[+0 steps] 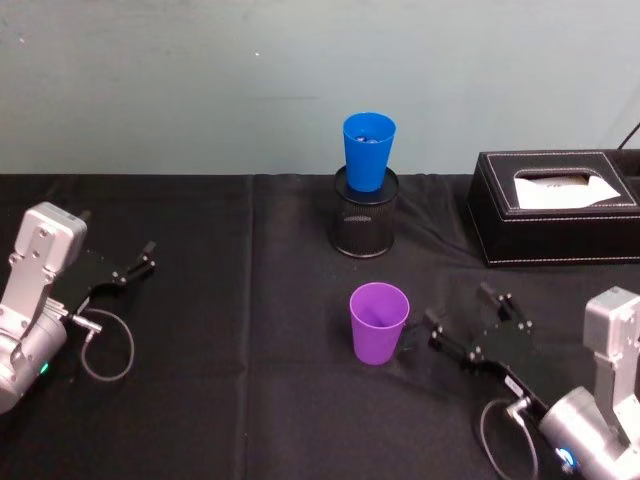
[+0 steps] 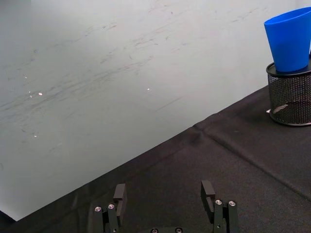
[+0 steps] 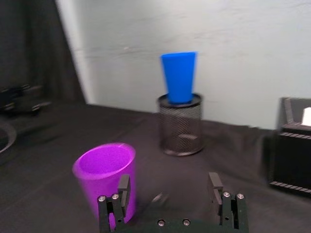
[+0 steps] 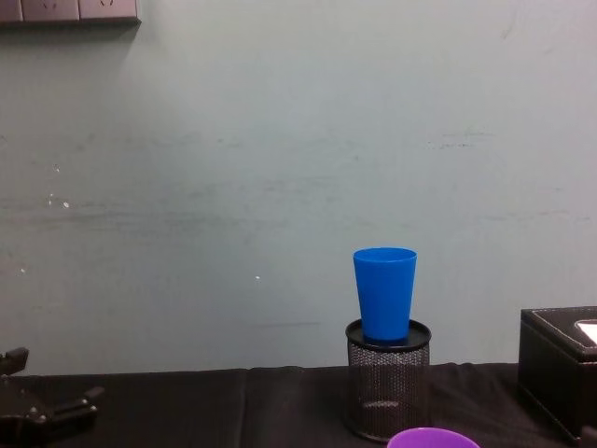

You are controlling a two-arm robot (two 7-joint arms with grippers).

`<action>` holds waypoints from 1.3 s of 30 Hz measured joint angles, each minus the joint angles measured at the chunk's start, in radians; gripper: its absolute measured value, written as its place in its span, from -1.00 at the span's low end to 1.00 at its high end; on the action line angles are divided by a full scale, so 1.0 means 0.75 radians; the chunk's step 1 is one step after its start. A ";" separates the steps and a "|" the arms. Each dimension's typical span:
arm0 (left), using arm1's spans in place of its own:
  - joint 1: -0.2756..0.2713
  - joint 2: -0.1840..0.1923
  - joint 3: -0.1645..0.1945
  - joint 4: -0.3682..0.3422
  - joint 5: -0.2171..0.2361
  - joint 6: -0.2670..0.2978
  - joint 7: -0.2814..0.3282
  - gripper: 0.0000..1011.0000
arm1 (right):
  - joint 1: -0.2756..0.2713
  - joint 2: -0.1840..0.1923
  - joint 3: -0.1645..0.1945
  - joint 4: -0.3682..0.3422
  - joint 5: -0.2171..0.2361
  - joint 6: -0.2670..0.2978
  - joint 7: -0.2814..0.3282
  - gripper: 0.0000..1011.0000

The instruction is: Pick up one cup with a gripper and tap it against the other cup.

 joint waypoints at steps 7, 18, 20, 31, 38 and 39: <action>0.000 0.000 0.000 0.000 0.000 0.000 0.000 0.98 | -0.065 0.098 -0.053 -0.021 0.035 -0.058 0.147 0.98; 0.000 0.000 0.000 0.000 0.000 0.000 0.000 0.98 | -0.029 0.080 -0.136 0.005 -0.001 -0.093 0.140 0.98; 0.000 0.000 0.000 0.000 0.000 0.000 0.000 0.98 | -0.014 0.073 -0.146 0.013 -0.012 -0.095 0.131 0.98; 0.000 0.000 0.000 0.000 0.000 0.000 0.000 0.98 | 0.090 0.026 -0.193 0.076 -0.061 -0.084 0.088 0.98; 0.000 0.000 0.000 0.000 0.000 0.000 0.000 0.98 | 0.153 -0.009 -0.215 0.136 -0.099 -0.076 0.058 0.98; 0.000 0.000 0.000 0.000 0.000 0.000 0.000 0.98 | 0.164 -0.016 -0.218 0.149 -0.103 -0.076 0.055 0.98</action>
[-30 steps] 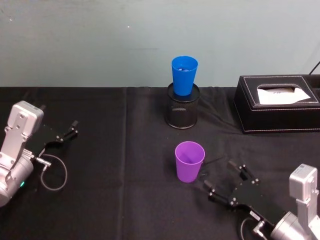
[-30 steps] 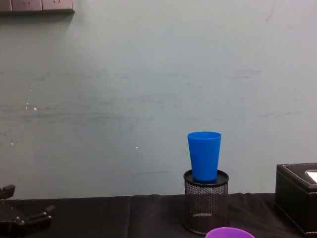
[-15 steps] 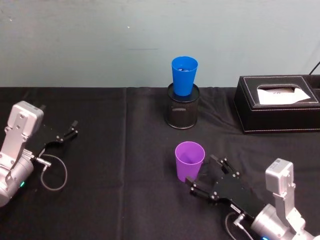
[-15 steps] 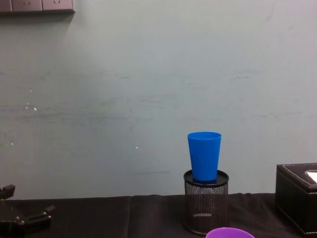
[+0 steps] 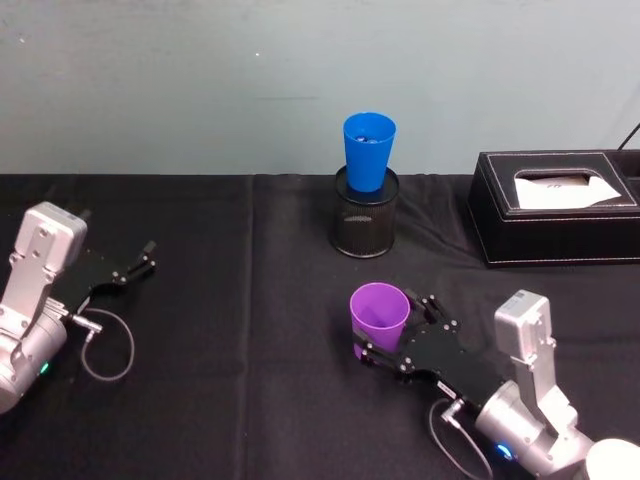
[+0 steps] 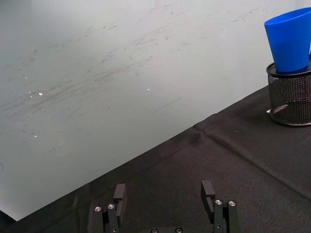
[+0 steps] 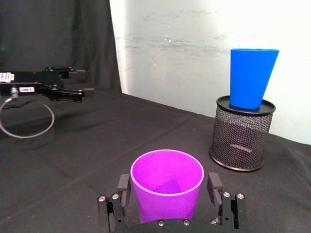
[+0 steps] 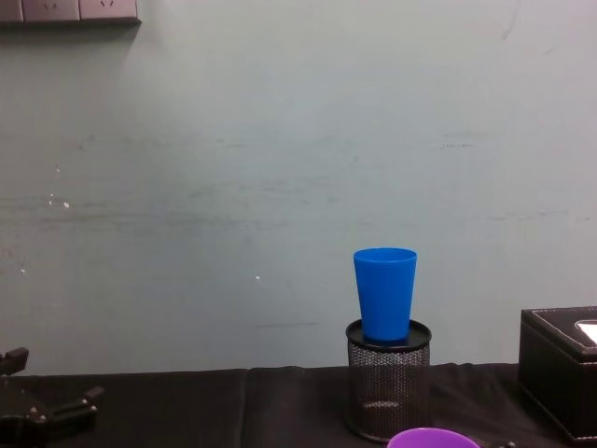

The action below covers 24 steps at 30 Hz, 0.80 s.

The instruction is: Pick up one cup with a gripper and tap it against the other cup.

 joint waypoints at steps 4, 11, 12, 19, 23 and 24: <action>0.000 0.000 0.000 0.000 0.000 0.000 0.000 0.98 | 0.030 -0.022 -0.009 0.031 -0.009 0.003 -0.008 0.98; 0.000 0.000 0.000 0.000 0.000 0.000 0.000 0.98 | 0.062 -0.047 -0.019 0.066 -0.014 0.010 -0.013 0.98; 0.000 0.000 0.000 0.000 0.000 0.000 0.000 0.98 | 0.070 -0.054 -0.021 0.074 -0.014 0.010 -0.016 0.98; 0.000 0.000 0.000 0.000 0.000 0.000 0.000 0.98 | 0.081 -0.067 -0.022 0.089 -0.015 0.011 -0.026 0.98; 0.000 0.000 0.000 0.000 0.000 0.000 0.000 0.98 | 0.080 -0.066 -0.022 0.088 -0.015 0.011 -0.025 0.98; 0.000 0.000 0.000 0.000 0.000 0.000 0.000 0.98 | 0.080 -0.066 -0.022 0.088 -0.015 0.011 -0.025 0.98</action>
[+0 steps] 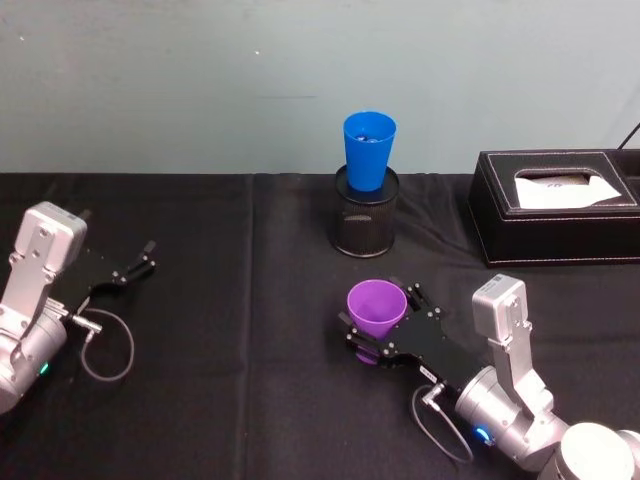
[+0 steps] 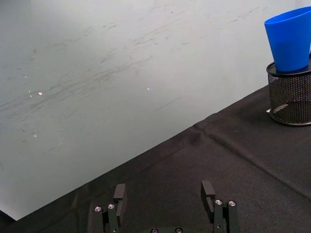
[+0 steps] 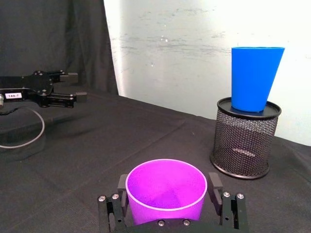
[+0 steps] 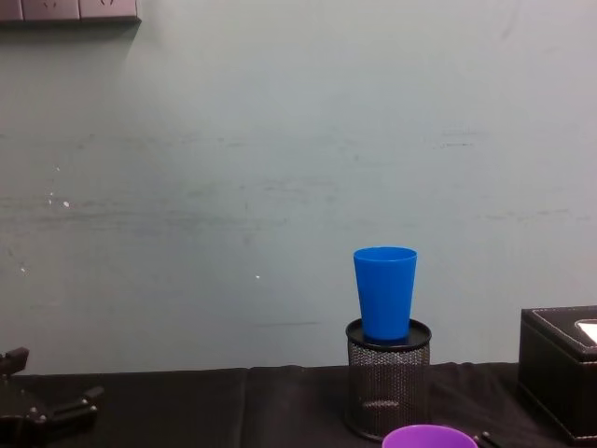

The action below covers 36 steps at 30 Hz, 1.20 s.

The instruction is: Pick up one cup with a gripper and tap it against the other cup.

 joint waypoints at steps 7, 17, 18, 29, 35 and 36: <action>0.000 0.000 0.000 0.000 0.000 0.000 0.000 0.98 | -0.002 0.003 0.001 -0.003 0.000 0.000 0.002 0.80; 0.000 0.000 0.000 0.000 0.000 0.000 0.000 0.98 | -0.003 0.003 0.002 -0.005 0.001 0.000 0.004 0.50; 0.000 0.000 0.000 0.000 0.000 0.000 0.000 0.98 | -0.003 0.004 0.002 -0.005 0.001 0.000 0.004 0.49; 0.000 0.000 0.000 0.000 0.000 0.000 0.000 0.98 | -0.053 0.036 0.022 -0.162 0.046 0.076 0.009 0.49; 0.000 0.000 0.000 0.000 0.000 0.000 0.000 0.98 | -0.066 0.065 0.020 -0.292 0.065 0.169 0.005 0.49; 0.000 0.000 0.000 0.000 0.000 0.000 0.000 0.98 | -0.066 0.067 0.020 -0.304 0.067 0.181 0.001 0.49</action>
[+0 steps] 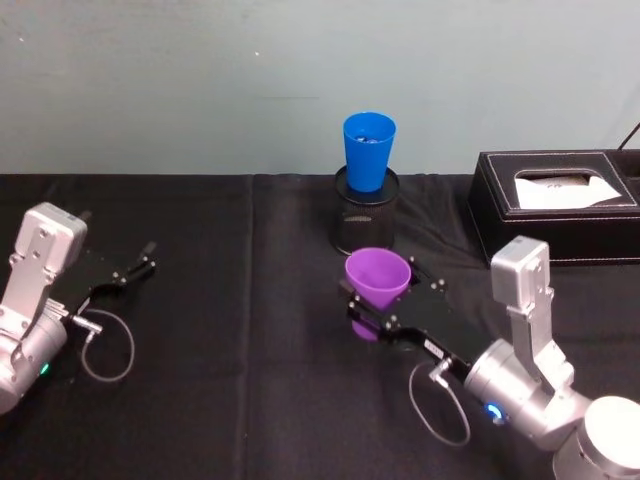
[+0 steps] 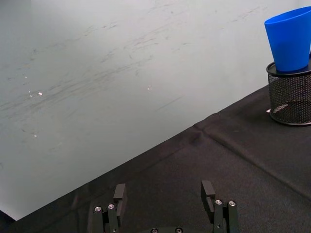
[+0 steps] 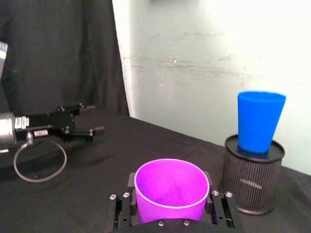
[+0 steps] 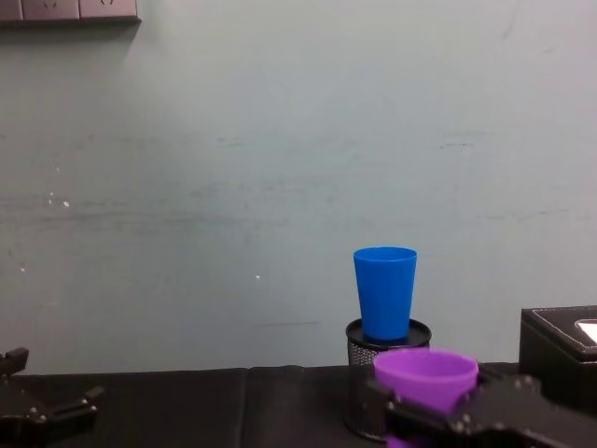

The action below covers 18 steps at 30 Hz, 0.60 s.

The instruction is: Pick up one cup with a gripper and tap it against the other cup.

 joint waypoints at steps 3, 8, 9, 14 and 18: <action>0.000 0.000 0.000 0.000 0.000 0.000 0.000 0.98 | 0.008 0.012 -0.001 -0.065 0.006 0.068 -0.024 0.49; 0.000 0.000 0.000 0.000 0.000 0.000 0.000 0.98 | 0.028 0.020 -0.002 -0.109 0.016 0.126 -0.042 0.49; 0.000 0.000 0.000 0.000 0.000 0.000 0.000 0.98 | 0.032 0.021 -0.003 -0.115 0.018 0.134 -0.044 0.49; 0.000 0.000 0.000 0.000 0.000 0.000 0.000 0.98 | 0.059 0.025 -0.008 -0.136 0.036 0.170 -0.053 0.49; 0.000 0.000 0.000 0.000 0.000 0.000 0.000 0.98 | 0.074 0.028 -0.013 -0.144 0.042 0.180 -0.057 0.49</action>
